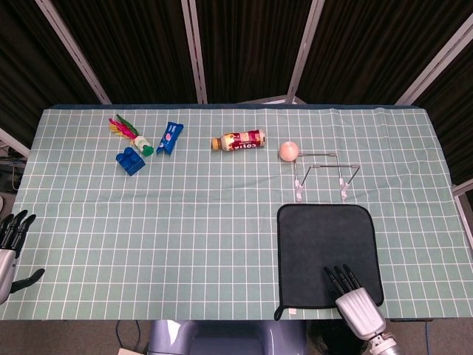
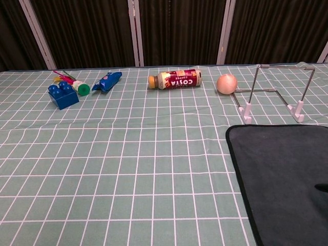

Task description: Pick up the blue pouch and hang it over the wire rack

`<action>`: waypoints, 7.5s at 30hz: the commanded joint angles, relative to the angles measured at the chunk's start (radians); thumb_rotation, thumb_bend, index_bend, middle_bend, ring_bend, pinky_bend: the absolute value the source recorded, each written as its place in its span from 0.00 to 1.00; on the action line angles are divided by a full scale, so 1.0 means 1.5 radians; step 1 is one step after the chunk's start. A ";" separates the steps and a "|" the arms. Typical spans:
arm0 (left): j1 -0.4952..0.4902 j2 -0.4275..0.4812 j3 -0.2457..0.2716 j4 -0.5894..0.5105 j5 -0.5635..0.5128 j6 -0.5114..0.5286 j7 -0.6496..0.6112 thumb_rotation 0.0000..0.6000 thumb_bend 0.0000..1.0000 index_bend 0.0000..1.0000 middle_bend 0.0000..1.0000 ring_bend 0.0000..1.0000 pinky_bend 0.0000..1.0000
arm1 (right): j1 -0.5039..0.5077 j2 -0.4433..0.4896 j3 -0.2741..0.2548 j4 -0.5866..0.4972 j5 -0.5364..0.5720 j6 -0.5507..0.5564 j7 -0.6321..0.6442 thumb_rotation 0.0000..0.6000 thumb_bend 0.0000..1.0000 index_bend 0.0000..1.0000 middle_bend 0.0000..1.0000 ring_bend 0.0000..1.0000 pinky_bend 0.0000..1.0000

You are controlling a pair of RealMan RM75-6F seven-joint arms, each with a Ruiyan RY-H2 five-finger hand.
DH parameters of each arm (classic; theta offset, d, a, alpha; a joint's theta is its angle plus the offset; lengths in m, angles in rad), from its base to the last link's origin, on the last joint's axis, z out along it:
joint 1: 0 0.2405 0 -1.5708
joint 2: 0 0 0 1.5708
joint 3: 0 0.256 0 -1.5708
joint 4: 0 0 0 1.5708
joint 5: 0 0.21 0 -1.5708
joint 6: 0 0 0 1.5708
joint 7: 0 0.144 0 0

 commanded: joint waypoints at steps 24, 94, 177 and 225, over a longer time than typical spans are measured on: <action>-0.001 0.004 0.000 -0.001 0.000 -0.002 -0.008 1.00 0.00 0.00 0.00 0.00 0.00 | 0.007 0.002 0.011 -0.023 0.021 -0.008 0.063 1.00 0.42 0.63 0.07 0.00 0.00; -0.021 0.000 -0.013 0.010 -0.053 -0.043 -0.009 1.00 0.00 0.00 0.00 0.00 0.00 | 0.344 -0.120 0.335 0.020 0.742 -0.218 -0.138 1.00 0.43 0.66 0.11 0.00 0.06; -0.023 -0.005 -0.012 0.007 -0.059 -0.047 0.004 1.00 0.00 0.00 0.00 0.00 0.00 | 0.315 -0.036 0.238 0.074 0.686 -0.277 -0.073 1.00 0.28 0.45 0.07 0.00 0.03; -0.023 -0.005 -0.009 0.006 -0.058 -0.046 0.005 1.00 0.00 0.00 0.00 0.00 0.00 | 0.323 -0.083 0.279 0.151 0.629 -0.248 -0.072 1.00 0.39 0.61 0.08 0.00 0.07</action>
